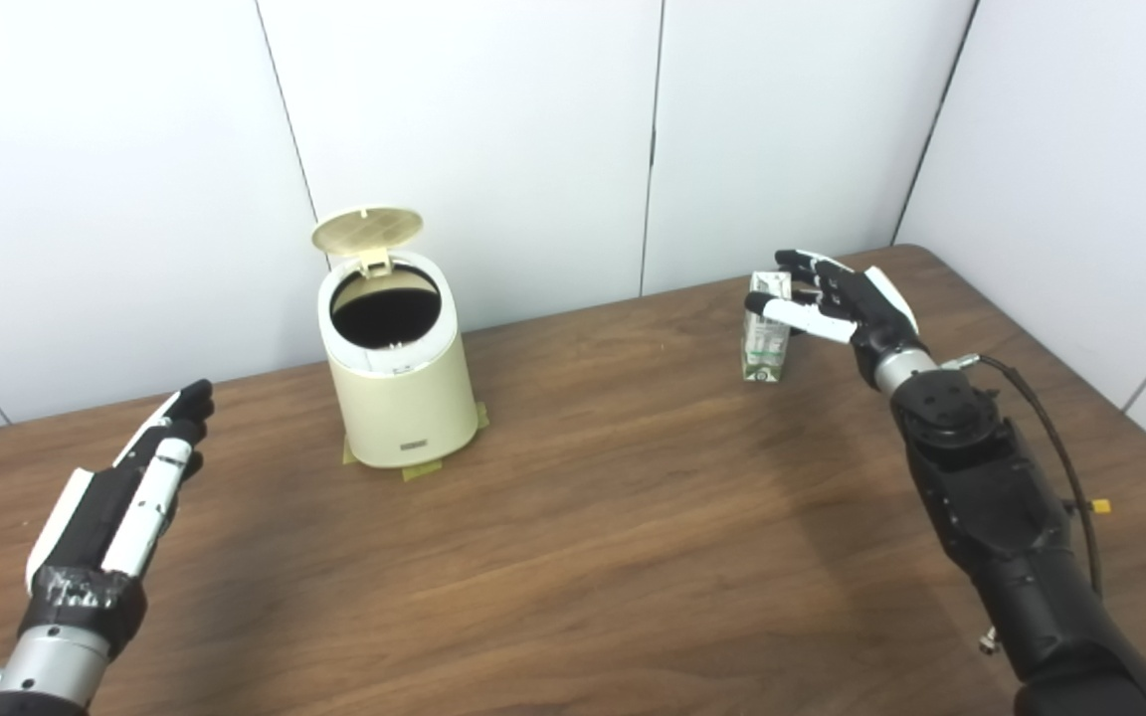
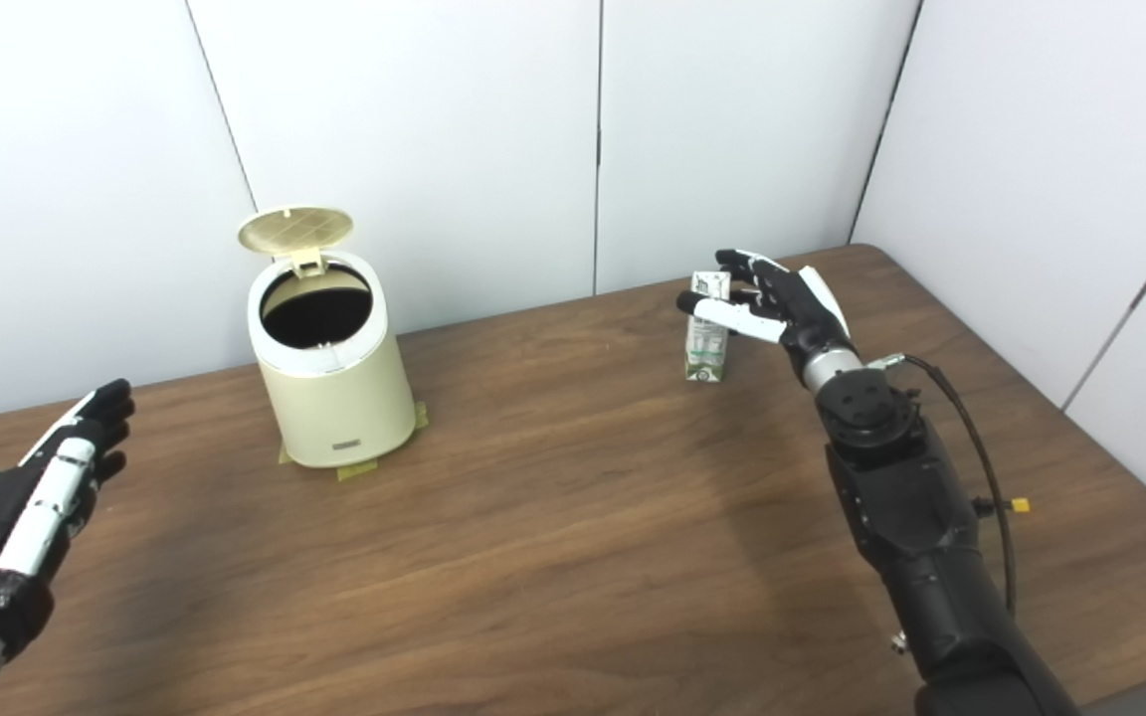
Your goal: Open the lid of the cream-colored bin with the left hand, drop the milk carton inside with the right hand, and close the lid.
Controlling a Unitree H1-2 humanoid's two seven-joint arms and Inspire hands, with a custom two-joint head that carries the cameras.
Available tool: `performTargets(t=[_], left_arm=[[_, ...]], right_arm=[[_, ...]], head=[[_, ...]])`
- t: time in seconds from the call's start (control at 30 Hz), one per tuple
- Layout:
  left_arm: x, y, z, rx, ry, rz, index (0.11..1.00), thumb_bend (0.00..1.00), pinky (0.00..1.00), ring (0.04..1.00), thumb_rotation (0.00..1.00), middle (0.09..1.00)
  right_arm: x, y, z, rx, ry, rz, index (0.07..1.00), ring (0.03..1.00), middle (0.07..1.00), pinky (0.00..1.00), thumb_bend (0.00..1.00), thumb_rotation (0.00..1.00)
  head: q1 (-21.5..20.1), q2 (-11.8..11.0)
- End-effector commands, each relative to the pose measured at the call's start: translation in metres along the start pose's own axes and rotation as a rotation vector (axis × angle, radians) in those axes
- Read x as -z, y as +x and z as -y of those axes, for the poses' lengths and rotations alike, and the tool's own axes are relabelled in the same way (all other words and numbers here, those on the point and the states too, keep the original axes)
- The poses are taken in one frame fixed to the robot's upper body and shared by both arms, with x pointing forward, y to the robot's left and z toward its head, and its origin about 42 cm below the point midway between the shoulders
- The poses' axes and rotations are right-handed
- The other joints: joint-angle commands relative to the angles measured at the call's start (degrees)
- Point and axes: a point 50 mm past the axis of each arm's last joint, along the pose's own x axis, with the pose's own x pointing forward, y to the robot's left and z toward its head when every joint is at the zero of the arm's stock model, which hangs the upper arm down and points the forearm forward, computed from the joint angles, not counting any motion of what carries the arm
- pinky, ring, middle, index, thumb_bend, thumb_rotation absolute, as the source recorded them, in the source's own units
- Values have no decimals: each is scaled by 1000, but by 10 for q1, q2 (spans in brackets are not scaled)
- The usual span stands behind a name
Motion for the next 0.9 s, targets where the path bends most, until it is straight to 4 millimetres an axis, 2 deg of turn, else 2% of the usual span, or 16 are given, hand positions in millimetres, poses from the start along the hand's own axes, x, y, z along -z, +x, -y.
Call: performTargets(t=[0.0,0.13,0.33,0.43,0.53,0.73,0.87], left_arm=[[-12,4,-5,3,4,71,953,292,1000,1000,869,978],[-11,4,-5,-6,-21,73,945,274,1000,1000,874,971],[-12,4,-7,-22,-18,78,946,189,1000,1000,993,965],[-12,4,-7,-30,-34,75,935,170,1000,1000,1000,956],[-12,4,-7,-27,-46,79,934,202,1000,1000,1000,957],[-13,5,-7,-29,-24,83,937,167,1000,999,1000,960],[-13,5,-7,-32,-23,79,937,154,1000,1000,1000,962]], right_arm=[[-31,6,18,42,-26,128,842,796,859,605,1000,506],[-28,5,17,37,-34,132,829,771,837,582,974,485],[-20,9,18,8,-95,134,819,749,812,599,997,501],[-17,12,17,6,-115,134,795,729,773,583,996,492],[-16,13,16,7,-155,132,773,709,750,592,975,475],[-18,12,14,0,-299,144,769,737,743,693,916,385],[-20,12,11,-3,-362,151,765,719,735,669,915,360]], head=[[0,0],[0,0],[4,4],[3,4],[2,5],[2,7],[3,7]])
